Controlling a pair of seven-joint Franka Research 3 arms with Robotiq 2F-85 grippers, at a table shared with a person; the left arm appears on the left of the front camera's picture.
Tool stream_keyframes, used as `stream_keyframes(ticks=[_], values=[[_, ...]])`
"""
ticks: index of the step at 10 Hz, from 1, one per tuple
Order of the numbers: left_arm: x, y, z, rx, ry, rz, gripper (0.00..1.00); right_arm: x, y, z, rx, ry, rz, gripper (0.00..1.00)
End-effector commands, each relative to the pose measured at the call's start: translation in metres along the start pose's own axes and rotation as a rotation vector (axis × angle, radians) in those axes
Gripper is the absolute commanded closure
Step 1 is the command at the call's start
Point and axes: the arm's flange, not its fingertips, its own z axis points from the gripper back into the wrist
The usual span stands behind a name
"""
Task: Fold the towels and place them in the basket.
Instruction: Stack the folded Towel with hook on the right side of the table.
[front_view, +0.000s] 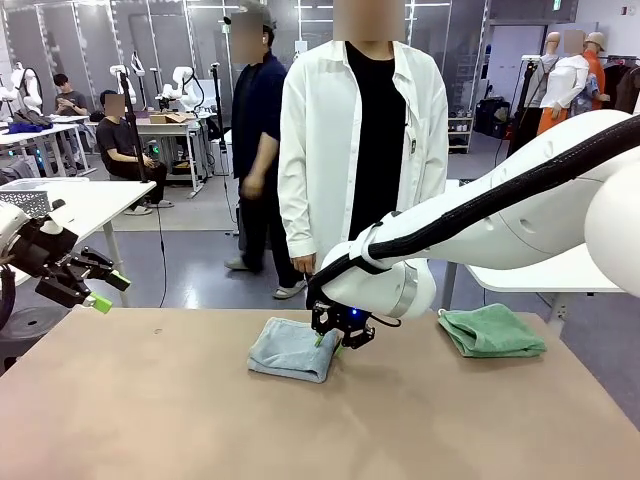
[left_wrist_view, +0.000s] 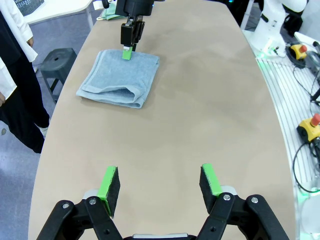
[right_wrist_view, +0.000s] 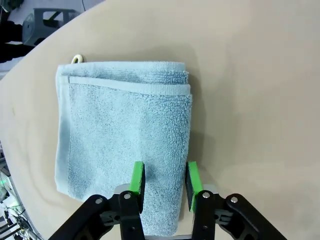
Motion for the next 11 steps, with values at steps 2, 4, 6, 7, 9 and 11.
stream_keyframes(ticks=[2,4,6,7,9,11], values=[[0.0021,-0.0026,0.0007,0.005,0.001,-0.002,0.19,-0.0008,-0.0001,-0.0080,0.036,-0.023,-0.024,0.77],[0.0021,-0.0026,0.0007,0.005,0.001,-0.002,0.19,-0.0013,0.0011,-0.0112,0.040,-0.020,-0.022,0.96],[0.0021,-0.0026,0.0007,0.005,0.001,-0.002,0.19,-0.0030,0.0028,-0.0124,0.029,-0.004,-0.003,1.00],[0.0021,-0.0026,0.0007,0.005,0.001,-0.002,0.19,-0.0038,0.0035,-0.0104,0.026,-0.017,0.008,1.00],[0.0021,-0.0026,0.0007,0.005,0.001,-0.002,0.19,-0.0037,0.0015,-0.0091,0.011,-0.008,-0.004,1.00],[0.0021,-0.0026,0.0007,0.005,0.001,-0.002,0.19,-0.0037,0.0015,-0.0091,0.011,-0.008,-0.004,1.00]])
